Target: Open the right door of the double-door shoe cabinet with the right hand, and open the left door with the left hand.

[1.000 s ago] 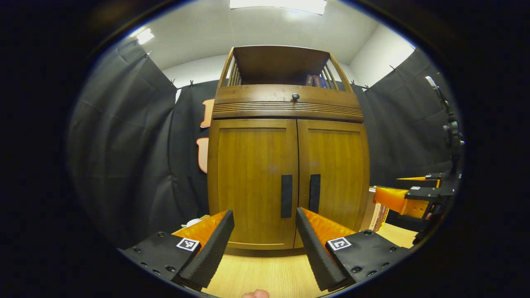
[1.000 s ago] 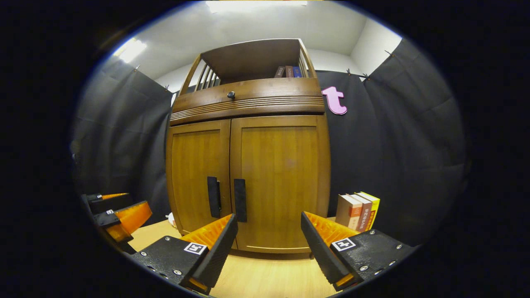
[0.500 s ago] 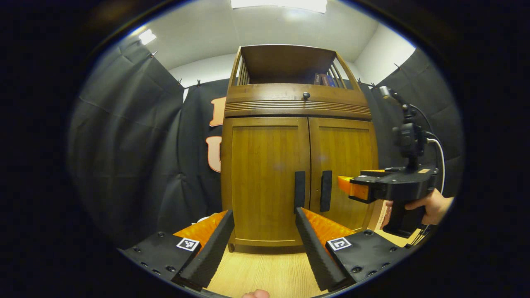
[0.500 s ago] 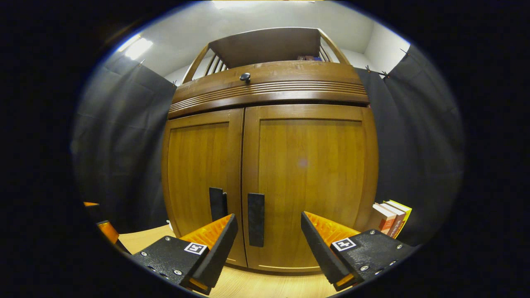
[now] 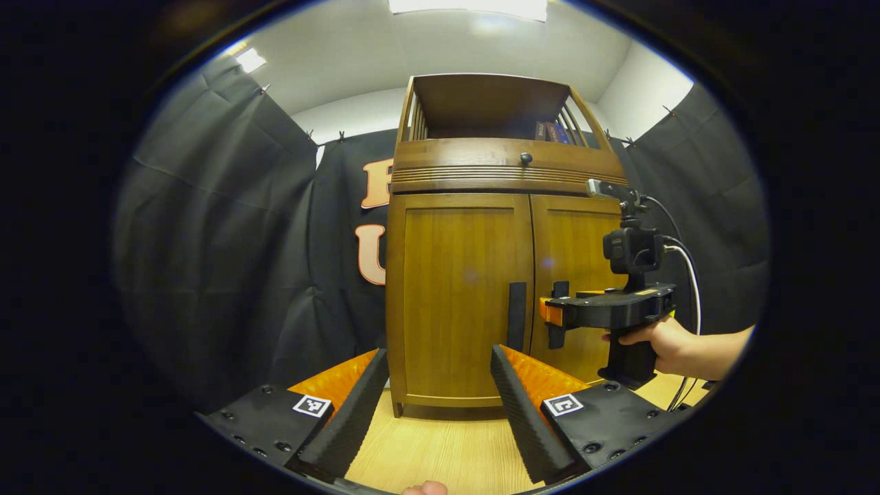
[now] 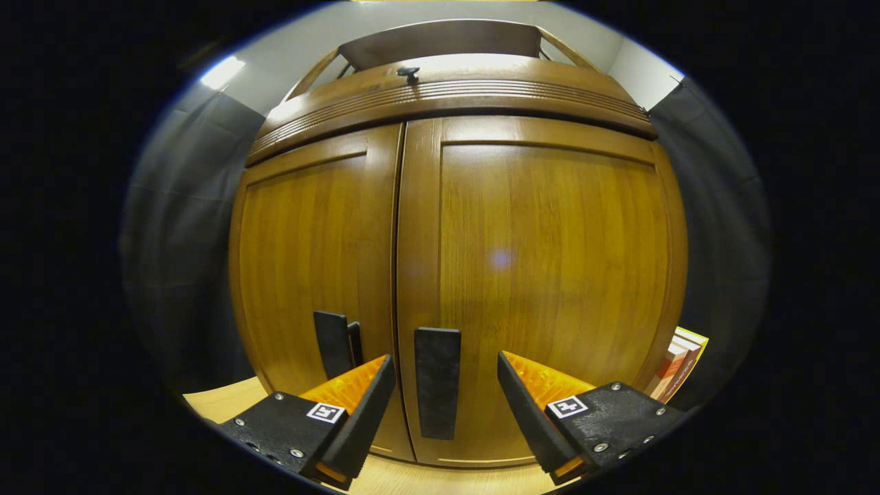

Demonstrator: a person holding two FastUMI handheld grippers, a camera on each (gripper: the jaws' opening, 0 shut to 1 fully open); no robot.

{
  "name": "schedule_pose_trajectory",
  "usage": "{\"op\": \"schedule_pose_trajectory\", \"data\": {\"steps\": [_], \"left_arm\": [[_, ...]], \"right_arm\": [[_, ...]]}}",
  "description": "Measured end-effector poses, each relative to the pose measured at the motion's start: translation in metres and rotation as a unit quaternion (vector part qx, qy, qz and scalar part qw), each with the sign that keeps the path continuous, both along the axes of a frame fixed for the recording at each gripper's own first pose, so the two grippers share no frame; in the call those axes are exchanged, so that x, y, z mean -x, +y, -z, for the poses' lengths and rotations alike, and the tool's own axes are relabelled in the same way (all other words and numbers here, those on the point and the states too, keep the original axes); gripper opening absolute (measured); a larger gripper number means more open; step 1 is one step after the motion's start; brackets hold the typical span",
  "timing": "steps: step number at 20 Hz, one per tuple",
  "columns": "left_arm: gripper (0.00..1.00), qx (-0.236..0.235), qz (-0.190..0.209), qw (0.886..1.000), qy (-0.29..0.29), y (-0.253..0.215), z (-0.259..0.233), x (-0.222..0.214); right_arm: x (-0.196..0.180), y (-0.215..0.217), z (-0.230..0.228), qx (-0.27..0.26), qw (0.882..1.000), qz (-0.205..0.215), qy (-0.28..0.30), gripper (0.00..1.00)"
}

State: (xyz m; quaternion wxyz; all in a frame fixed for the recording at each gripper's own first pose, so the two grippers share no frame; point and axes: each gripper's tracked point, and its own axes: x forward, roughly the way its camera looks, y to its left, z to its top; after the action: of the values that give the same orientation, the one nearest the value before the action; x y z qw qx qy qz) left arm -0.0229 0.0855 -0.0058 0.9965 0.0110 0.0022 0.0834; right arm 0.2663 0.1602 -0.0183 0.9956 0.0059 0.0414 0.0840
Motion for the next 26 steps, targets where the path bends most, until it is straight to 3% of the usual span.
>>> {"op": "schedule_pose_trajectory", "data": {"steps": [1, 2, 3, 4, 6, 7, 9, 10, 12, 14, 15, 17, 20, 22, 23, 26], "left_arm": [[0.94, -0.002, -0.003, 1.0, 0.0, 0.004, 0.0, 0.0], [0.96, -0.005, -0.005, 1.0, 0.001, 0.007, 0.0, 0.001], [0.94, -0.008, -0.008, 1.0, 0.002, 0.01, 0.0, 0.002], [0.94, -0.01, -0.011, 1.0, 0.002, 0.013, 0.0, 0.001], [0.96, -0.01, -0.017, 1.0, 0.003, 0.02, 0.001, 0.001], [0.96, -0.01, -0.018, 1.0, 0.003, 0.02, 0.0, 0.002], [0.99, -0.01, -0.019, 1.0, 0.001, 0.022, 0.0, 0.003], [0.94, -0.011, -0.019, 1.0, 0.0, 0.023, -0.001, 0.003], [0.96, -0.009, -0.021, 1.0, -0.001, 0.025, 0.0, 0.004], [0.99, -0.006, -0.02, 1.0, -0.002, 0.023, -0.001, 0.008], [0.97, -0.006, -0.019, 1.0, -0.003, 0.023, -0.001, 0.01], [0.94, -0.01, -0.019, 1.0, -0.006, 0.024, -0.004, 0.013], [0.99, -0.01, -0.021, 1.0, -0.008, 0.024, -0.006, 0.019], [0.94, -0.009, -0.025, 1.0, -0.009, 0.025, -0.006, 0.023], [0.94, -0.008, -0.026, 1.0, -0.009, 0.026, -0.006, 0.024], [0.96, -0.009, -0.03, 0.999, -0.009, 0.027, -0.008, 0.029]], "right_arm": [[-0.004, 0.001, 0.005, 0.001, 1.0, 0.002, 0.005, 0.91], [-0.009, 0.001, 0.009, 0.003, 1.0, 0.007, 0.011, 0.96], [-0.01, -0.003, 0.01, 0.006, 1.0, 0.017, 0.012, 0.86], [-0.012, -0.005, 0.008, 0.007, 1.0, 0.026, 0.003, 0.91], [-0.012, -0.006, 0.006, 0.017, 0.999, 0.035, -0.007, 0.75], [-0.013, -0.005, 0.009, 0.017, 0.999, 0.033, -0.005, 0.77], [-0.012, 0.001, 0.011, -0.001, 1.0, 0.027, 0.0, 0.64], [-0.011, 0.005, 0.011, -0.01, 1.0, 0.021, 0.001, 0.6], [-0.011, 0.003, 0.012, -0.016, 1.0, 0.018, -0.001, 0.38], [-0.011, 0.005, 0.013, -0.024, 1.0, 0.011, 0.0, 0.38], [-0.01, 0.004, 0.012, -0.019, 1.0, 0.012, -0.003, 0.32], [-0.011, 0.002, 0.013, -0.005, 1.0, 0.018, -0.006, 0.32], [-0.007, 0.0, 0.014, -0.005, 1.0, 0.026, -0.001, 0.27], [-0.004, 0.0, 0.014, -0.003, 1.0, 0.023, 0.001, 0.34], [-0.001, 0.0, 0.014, -0.003, 1.0, 0.02, 0.003, 0.28], [0.017, -0.003, 0.013, -0.006, 1.0, 0.01, 0.004, 0.32]]}}
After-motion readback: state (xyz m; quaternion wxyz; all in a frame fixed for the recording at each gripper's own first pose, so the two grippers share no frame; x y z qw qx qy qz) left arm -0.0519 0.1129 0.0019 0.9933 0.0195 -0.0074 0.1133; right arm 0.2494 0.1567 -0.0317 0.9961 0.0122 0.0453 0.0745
